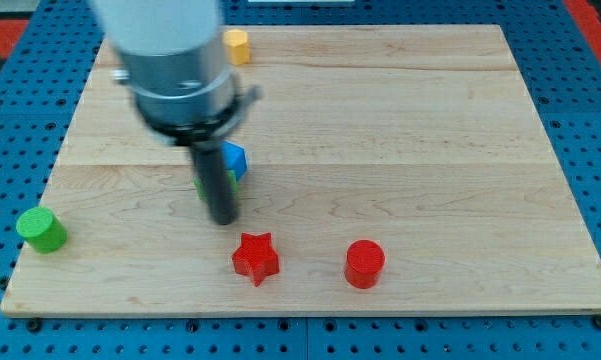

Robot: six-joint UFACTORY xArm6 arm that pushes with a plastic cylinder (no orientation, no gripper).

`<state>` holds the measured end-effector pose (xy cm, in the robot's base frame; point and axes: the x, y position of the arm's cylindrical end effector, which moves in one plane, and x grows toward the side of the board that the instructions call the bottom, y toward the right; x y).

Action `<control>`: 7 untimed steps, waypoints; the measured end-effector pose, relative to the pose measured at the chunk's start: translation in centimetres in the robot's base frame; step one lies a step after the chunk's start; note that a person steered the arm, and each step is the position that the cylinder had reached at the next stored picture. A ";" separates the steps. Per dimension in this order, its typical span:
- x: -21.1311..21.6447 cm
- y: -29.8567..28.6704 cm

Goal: Place the green blocks and blue cube in a diagonal line

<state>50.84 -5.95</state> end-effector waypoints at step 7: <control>9.5 -24.3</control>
<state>60.35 -30.25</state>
